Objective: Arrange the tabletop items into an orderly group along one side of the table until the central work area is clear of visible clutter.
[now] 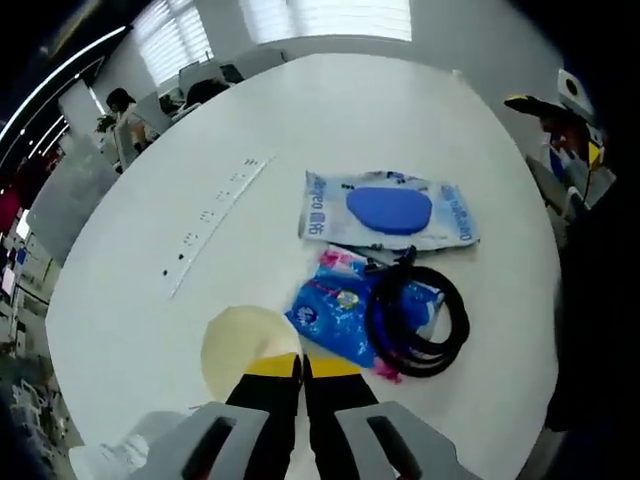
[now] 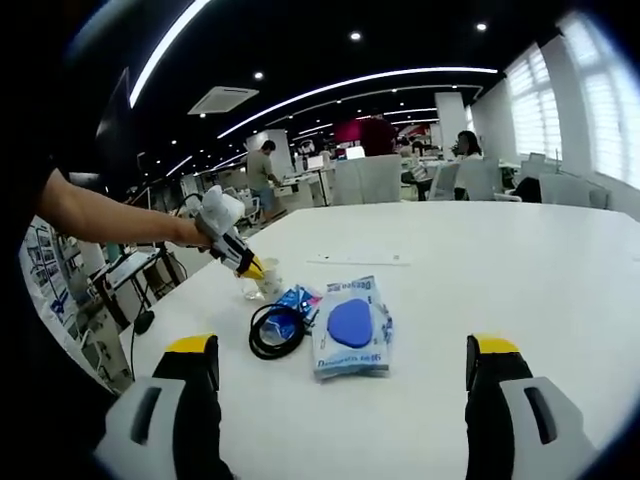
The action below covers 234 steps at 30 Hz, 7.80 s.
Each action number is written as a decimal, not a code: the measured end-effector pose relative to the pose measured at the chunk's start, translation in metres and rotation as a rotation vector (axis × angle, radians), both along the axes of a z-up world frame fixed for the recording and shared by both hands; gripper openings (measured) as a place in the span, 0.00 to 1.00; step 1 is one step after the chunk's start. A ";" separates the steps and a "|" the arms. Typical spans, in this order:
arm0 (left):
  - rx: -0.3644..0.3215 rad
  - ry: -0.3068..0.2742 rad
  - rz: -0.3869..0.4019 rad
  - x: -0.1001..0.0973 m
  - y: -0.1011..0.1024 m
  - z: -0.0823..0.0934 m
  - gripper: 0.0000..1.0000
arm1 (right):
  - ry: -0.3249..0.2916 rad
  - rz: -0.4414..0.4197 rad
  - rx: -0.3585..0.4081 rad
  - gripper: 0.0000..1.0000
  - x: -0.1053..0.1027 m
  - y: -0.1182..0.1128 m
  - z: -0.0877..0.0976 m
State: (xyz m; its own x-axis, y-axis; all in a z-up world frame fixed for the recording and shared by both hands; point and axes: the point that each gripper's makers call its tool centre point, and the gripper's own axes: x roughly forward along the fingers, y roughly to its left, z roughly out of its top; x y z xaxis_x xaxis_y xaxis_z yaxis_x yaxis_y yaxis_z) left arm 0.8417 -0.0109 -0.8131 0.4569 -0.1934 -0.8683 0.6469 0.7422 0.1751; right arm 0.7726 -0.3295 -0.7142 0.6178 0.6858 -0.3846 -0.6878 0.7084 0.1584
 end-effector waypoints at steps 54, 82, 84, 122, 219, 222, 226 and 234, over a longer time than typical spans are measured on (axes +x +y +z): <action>-0.344 -0.290 0.322 -0.071 -0.051 0.063 0.50 | 0.057 0.087 0.029 0.95 0.026 0.044 -0.013; -0.399 -0.200 0.511 -0.084 -0.061 0.001 0.34 | 0.221 0.106 0.066 0.57 0.039 0.108 -0.068; -0.414 -0.193 0.523 -0.083 -0.057 -0.004 0.32 | 0.222 0.109 0.054 0.54 0.040 0.111 -0.073; -0.465 -0.104 0.570 -0.060 -0.063 -0.038 0.21 | 0.363 0.146 -0.067 0.25 0.039 0.181 -0.138; -0.502 -0.151 0.576 -0.150 -0.110 0.050 0.02 | 0.394 0.107 0.045 0.03 -0.041 0.147 -0.076; -0.498 -0.138 0.573 -0.154 -0.113 0.048 0.02 | 0.405 0.100 0.040 0.03 -0.045 0.143 -0.080; -0.501 -0.114 0.571 -0.159 -0.116 0.042 0.02 | 0.421 0.095 0.032 0.03 -0.051 0.138 -0.082; -0.498 -0.082 0.570 -0.167 -0.123 0.034 0.02 | 0.443 0.083 0.019 0.04 -0.061 0.130 -0.088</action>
